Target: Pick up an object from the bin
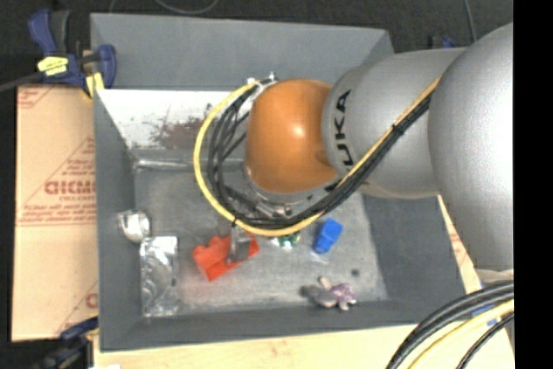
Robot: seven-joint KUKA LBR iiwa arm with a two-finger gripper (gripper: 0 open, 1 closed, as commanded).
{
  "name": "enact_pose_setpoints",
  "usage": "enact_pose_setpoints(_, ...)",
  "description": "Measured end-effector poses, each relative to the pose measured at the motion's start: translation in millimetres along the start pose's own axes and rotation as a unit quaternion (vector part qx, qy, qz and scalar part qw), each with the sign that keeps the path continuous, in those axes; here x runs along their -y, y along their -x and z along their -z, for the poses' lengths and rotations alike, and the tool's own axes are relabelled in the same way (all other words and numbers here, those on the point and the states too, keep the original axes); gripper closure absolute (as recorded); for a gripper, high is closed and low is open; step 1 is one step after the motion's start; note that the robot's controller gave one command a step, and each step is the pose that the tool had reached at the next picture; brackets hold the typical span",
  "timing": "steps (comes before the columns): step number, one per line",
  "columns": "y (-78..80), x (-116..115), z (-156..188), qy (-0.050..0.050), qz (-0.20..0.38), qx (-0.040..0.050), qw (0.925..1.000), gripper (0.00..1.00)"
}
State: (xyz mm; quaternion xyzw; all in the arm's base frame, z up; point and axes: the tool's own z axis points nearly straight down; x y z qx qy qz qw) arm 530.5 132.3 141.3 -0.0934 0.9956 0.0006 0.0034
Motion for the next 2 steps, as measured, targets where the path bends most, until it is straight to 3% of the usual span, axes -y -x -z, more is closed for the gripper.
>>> enact_pose_setpoints(2,2.9,0.8,25.3,0.000,-0.003,-0.0007,1.0000,1.00)
